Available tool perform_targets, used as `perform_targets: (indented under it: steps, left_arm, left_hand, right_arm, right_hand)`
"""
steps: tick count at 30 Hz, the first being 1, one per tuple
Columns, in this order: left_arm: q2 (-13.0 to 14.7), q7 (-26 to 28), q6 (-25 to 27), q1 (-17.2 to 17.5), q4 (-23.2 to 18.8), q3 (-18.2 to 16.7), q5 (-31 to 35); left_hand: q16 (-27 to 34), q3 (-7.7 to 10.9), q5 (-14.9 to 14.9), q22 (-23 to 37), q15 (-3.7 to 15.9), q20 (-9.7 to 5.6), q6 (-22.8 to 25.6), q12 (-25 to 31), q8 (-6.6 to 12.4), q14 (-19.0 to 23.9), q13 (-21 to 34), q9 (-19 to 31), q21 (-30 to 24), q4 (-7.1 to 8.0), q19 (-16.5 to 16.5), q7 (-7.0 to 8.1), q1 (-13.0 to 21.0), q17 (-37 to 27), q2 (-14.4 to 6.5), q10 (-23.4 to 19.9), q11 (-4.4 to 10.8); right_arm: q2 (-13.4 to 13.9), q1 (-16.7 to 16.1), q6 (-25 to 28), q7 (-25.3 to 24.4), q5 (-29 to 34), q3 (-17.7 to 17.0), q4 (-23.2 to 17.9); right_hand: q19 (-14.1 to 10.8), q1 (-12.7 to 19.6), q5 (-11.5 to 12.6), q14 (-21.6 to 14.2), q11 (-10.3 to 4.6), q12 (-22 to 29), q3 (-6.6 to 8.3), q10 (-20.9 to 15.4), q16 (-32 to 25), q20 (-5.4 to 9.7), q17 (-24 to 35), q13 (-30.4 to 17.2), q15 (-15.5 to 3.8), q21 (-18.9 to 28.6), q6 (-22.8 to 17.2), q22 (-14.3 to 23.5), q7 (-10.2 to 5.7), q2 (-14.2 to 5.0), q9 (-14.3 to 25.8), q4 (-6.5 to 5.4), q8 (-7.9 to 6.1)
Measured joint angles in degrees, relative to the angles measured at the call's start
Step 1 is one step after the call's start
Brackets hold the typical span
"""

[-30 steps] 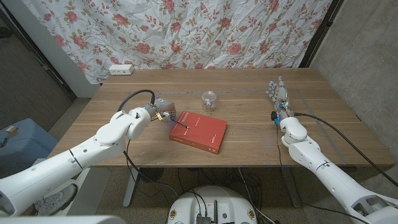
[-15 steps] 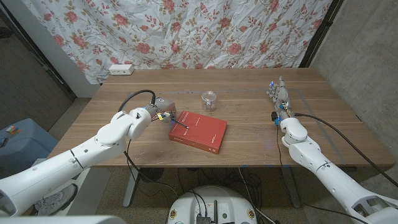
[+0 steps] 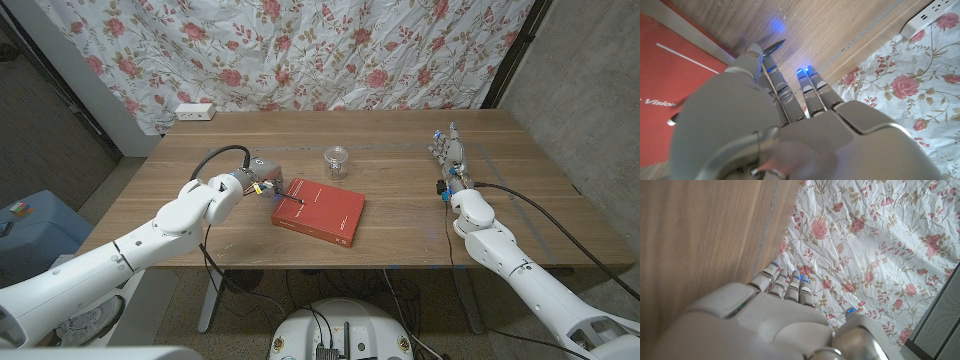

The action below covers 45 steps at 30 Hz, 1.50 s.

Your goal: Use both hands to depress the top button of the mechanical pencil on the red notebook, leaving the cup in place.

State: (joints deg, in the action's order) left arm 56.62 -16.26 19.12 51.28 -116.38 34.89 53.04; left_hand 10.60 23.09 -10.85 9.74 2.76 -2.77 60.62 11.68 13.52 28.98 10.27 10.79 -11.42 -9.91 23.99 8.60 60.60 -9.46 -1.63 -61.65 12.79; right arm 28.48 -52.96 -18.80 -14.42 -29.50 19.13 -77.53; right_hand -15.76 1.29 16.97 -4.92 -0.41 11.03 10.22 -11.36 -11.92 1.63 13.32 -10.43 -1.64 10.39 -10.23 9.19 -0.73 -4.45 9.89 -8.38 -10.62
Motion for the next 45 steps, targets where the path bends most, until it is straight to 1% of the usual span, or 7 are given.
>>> perform_targets:
  steps: [11, 12, 20, 22, 27, 38, 45]
  left_arm:
    - [0.2, 0.3, 0.7, 0.4, -0.6, -0.2, 0.5]
    - [0.2, 0.3, 0.9, 0.5, -0.7, -0.3, 0.6]
    - [0.3, 0.3, 1.7, 0.8, -1.3, -0.6, 1.5]
    - [0.3, 0.3, 2.1, 1.0, -1.8, -0.8, 1.7]
    - [0.3, 0.3, 2.6, 1.3, -2.3, -1.0, 2.1]
    - [-0.4, 0.1, 4.6, 2.0, -3.7, -1.5, 2.9]
    - [-1.0, 0.1, 6.0, 2.3, -4.6, -1.9, 3.4]
  left_hand:
    - [0.0, -0.17, 0.0, 0.0, 0.00, 0.30, 1.2, 0.2, 0.01, 0.4, 0.0, 0.0, 0.0, -0.16, 0.3, -0.48, 0.6, 0.0, -0.1, -1.6, 0.21]
    - [0.0, -0.39, 0.0, 0.0, 0.08, 0.30, 1.6, 0.2, 0.16, 0.5, 0.0, 0.0, 0.0, -0.09, 0.3, -0.34, 0.6, 0.0, -0.1, -1.8, -0.03]
    - [0.0, -0.44, 0.0, 0.0, 0.20, 0.30, 3.0, 0.4, 0.45, 1.0, 0.2, 0.0, 0.0, -0.06, 0.3, -0.72, 0.9, 0.0, -0.4, -3.5, -0.09]
    - [0.0, -0.51, 0.0, 0.0, -0.10, 0.05, 3.1, 0.7, 0.51, 1.3, 0.3, 0.0, 0.0, -0.13, 0.6, -0.67, 1.2, 0.0, -0.4, -3.6, -0.08]
    - [0.0, -0.71, 0.1, 0.0, -0.10, 0.01, 3.4, 0.7, 0.51, 1.3, 0.4, 0.0, 0.0, -0.23, 0.6, -0.93, 1.4, 0.0, -0.5, -3.9, -0.21]
    - [0.0, -0.97, 0.1, 0.0, 0.11, 0.01, 3.7, 0.7, 0.50, 1.5, 0.3, 0.0, 0.0, -0.13, 0.6, -0.62, 1.6, 0.0, -0.5, -4.5, -0.41]
    - [0.0, -0.97, 0.1, 0.0, 0.12, 0.01, 4.0, 0.7, 0.45, 1.6, 0.3, -0.1, 0.0, -0.13, 0.6, -0.94, 1.7, 0.0, -0.3, -4.6, -0.49]
  right_arm:
    - [0.1, -0.2, 0.0, 0.0, 0.0, 0.0, -0.3]
    - [0.1, -0.2, 0.0, 0.0, 0.0, 0.0, -0.3]
    - [0.2, -0.4, 0.0, 0.2, -0.1, -0.2, -0.3]
    - [0.3, -0.5, -0.1, 0.4, -0.2, -0.2, -0.4]
    - [0.6, -0.7, -0.3, 0.6, -0.2, -0.3, -0.6]
    - [1.3, -1.1, -0.6, 1.3, -0.2, -0.5, -1.4]
    - [2.0, -1.2, -0.8, 1.7, 0.5, -0.5, -2.1]
  right_hand:
    - [0.0, 0.0, 0.0, 0.0, 0.00, 0.0, 0.00, 0.0, 0.0, 0.00, 0.0, 0.0, 0.00, 0.0, -0.2, 0.0, 0.21, 0.00, 0.0, 0.00, 0.00]
    - [0.0, 0.0, 0.0, 0.0, 0.00, 0.0, 0.00, 0.0, 0.0, 0.00, 0.0, 0.0, 0.00, 0.0, -0.2, 0.0, 0.21, 0.00, 0.0, 0.00, 0.00]
    - [0.0, 0.0, 0.0, 0.0, 0.00, 0.0, 0.02, 0.0, 0.0, 0.00, 0.0, 0.0, 0.00, 0.0, -0.2, 0.0, 0.21, 0.00, 0.0, -0.02, 0.00]
    - [0.0, 0.0, 0.0, 0.0, 0.00, 0.0, 0.24, 0.0, 0.0, 0.00, 0.0, 0.0, 0.00, 0.0, -0.2, 0.0, 0.21, 0.00, 0.0, -0.24, 0.00]
    - [0.0, 0.0, 0.0, 0.0, 0.00, 0.0, 0.24, 0.0, 0.0, 0.00, 0.0, 0.0, 0.00, 0.0, -0.2, 0.0, 0.21, 0.00, 0.0, -0.24, 0.00]
    - [0.0, 0.0, 0.0, -0.1, 0.00, 0.0, 0.24, 0.0, 0.0, 0.00, 0.0, 0.0, 0.11, 0.0, -0.2, 0.0, 0.20, 0.00, 0.0, -0.24, 0.00]
    - [0.0, 0.0, 0.0, -0.1, 0.00, 0.0, 0.24, 0.0, 0.0, 0.01, 0.0, 0.0, 0.11, 0.0, -0.4, 0.0, -0.01, 0.00, 0.0, -0.24, 0.00]
